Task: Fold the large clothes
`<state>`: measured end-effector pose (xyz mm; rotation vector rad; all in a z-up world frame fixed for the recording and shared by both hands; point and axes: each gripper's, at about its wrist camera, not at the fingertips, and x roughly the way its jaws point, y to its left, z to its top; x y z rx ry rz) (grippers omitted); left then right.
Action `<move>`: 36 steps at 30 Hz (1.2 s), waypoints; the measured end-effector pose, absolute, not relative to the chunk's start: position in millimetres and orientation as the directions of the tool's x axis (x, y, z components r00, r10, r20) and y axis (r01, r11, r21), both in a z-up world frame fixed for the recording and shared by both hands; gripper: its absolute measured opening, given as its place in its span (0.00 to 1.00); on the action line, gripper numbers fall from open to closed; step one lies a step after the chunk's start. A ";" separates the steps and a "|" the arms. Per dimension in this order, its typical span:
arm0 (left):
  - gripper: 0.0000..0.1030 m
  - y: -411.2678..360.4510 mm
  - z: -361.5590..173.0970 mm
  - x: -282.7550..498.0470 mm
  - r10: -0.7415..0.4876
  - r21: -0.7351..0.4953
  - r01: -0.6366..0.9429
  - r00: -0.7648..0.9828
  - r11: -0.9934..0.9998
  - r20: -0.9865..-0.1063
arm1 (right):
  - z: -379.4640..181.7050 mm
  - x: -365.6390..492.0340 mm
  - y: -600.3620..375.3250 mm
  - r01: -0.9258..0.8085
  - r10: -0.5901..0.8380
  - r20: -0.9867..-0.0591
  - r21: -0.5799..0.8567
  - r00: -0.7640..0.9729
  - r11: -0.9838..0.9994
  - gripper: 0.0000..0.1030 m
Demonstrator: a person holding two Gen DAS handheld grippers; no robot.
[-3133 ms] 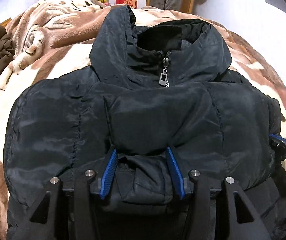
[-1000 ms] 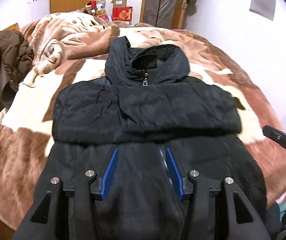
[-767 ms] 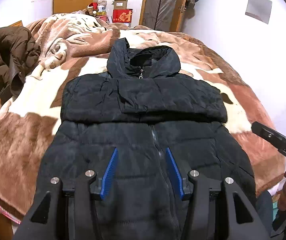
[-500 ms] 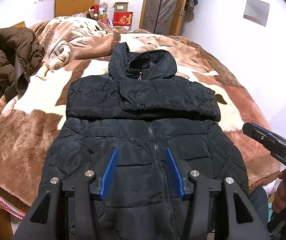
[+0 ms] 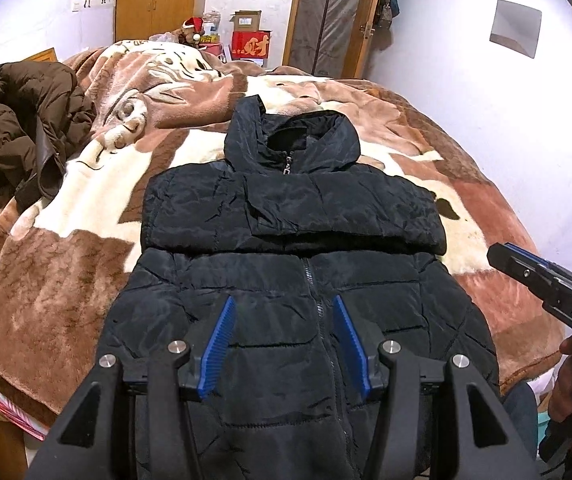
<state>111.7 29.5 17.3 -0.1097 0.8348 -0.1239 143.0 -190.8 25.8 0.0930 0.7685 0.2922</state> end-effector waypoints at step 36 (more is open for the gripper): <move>0.66 74.6 -23.4 464.9 -0.116 -0.119 0.037 0.634 0.992 -0.765 | -20.3 482.4 -214.8 -0.221 0.272 -0.775 0.173 0.570 0.960 0.48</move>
